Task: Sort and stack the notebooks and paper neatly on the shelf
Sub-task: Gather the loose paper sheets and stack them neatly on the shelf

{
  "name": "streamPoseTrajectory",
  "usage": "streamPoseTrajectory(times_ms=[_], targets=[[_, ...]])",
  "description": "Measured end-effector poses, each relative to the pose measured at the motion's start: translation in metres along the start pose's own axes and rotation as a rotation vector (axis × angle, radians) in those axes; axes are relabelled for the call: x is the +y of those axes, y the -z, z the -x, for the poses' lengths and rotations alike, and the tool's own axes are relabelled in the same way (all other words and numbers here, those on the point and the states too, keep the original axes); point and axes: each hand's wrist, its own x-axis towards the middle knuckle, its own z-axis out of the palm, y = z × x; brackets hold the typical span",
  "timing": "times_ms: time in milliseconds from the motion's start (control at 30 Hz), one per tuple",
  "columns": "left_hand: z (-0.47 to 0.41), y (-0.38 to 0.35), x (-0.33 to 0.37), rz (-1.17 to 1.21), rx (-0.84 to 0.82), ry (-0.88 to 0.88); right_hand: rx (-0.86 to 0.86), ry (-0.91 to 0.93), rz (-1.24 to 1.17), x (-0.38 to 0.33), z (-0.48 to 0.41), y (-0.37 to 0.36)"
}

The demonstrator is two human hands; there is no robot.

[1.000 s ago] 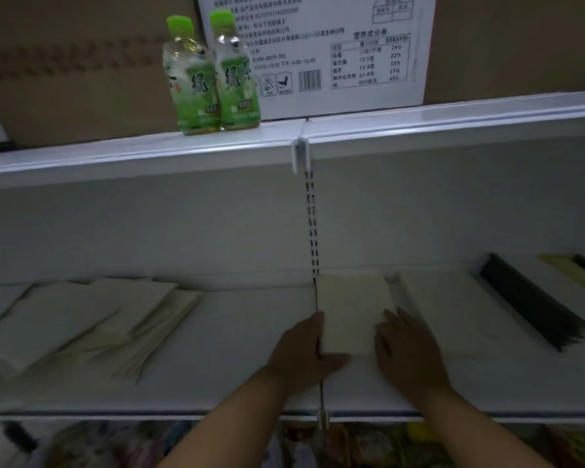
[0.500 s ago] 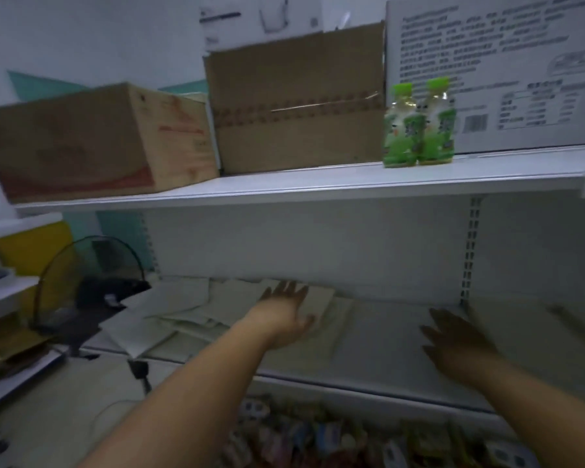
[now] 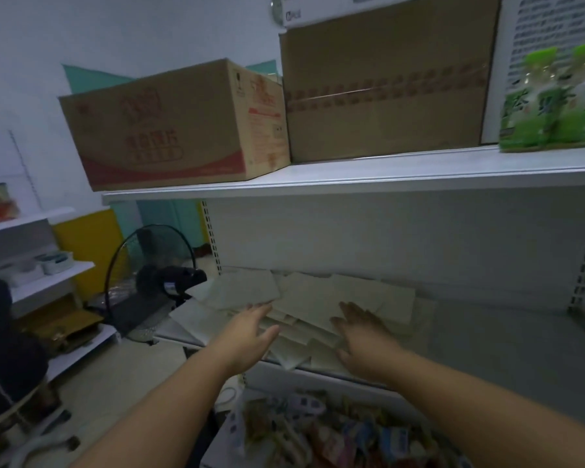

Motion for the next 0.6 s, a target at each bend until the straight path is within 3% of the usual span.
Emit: streamPoseTrajectory(times_ms=[100, 233, 400, 433, 500, 600], targets=[[-0.010, -0.004, -0.007, 0.142, -0.046, 0.042, -0.054, -0.044, -0.026, -0.001, -0.024, -0.008], [-0.033, 0.008, -0.017, 0.273, -0.176, 0.148, -0.073, 0.065, 0.074, 0.015, -0.040, -0.008], [-0.063, 0.032, -0.013, 0.505, -0.496, 0.258, -0.058, 0.138, -0.031, 0.041, -0.054, 0.024], [-0.068, 0.035, -0.012, 0.533, -0.567, 0.251, 0.011, 0.138, -0.064, 0.045, -0.058, 0.033], [-0.079, 0.040, -0.013, 0.620, -0.669, 0.213, 0.338, 0.118, -0.091, 0.055, -0.069, 0.049], [-0.093, 0.046, -0.017, 0.904, -0.678, 0.140, 0.814, 0.083, -0.077, 0.053, -0.086, 0.068]])
